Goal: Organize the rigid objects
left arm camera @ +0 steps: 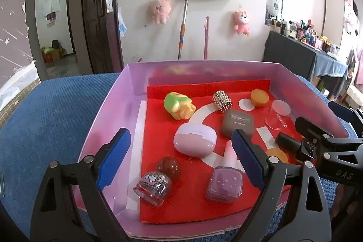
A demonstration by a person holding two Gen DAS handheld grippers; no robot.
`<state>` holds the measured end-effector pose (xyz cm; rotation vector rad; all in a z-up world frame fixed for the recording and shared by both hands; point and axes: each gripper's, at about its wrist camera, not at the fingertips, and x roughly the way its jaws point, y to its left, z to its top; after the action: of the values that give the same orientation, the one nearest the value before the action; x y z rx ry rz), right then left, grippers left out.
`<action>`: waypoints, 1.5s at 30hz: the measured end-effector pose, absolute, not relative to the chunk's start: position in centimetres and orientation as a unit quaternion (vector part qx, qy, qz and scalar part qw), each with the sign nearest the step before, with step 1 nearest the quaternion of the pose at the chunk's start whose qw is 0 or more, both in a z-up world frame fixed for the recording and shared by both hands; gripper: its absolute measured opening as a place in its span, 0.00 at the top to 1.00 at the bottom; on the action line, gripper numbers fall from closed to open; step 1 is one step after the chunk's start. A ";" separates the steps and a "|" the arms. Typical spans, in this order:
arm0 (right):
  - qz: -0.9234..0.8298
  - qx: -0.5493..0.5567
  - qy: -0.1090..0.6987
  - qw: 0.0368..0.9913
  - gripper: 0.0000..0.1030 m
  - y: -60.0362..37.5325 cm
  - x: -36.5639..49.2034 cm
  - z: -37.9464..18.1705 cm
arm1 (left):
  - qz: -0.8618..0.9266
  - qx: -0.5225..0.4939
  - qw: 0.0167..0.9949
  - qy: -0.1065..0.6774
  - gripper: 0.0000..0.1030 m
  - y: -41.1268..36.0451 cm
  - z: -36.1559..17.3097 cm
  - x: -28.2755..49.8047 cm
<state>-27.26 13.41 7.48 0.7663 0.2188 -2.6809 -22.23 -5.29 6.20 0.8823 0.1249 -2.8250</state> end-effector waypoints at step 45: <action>-0.945 0.268 0.085 0.168 0.00 13.1 -27.3 7.5 | -0.949 0.298 0.091 0.042 0.11 -5.1 6.2 -21.9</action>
<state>-27.26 13.12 7.54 0.7625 0.2429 -2.6869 -21.92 -5.07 6.20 0.8857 0.1249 -2.8208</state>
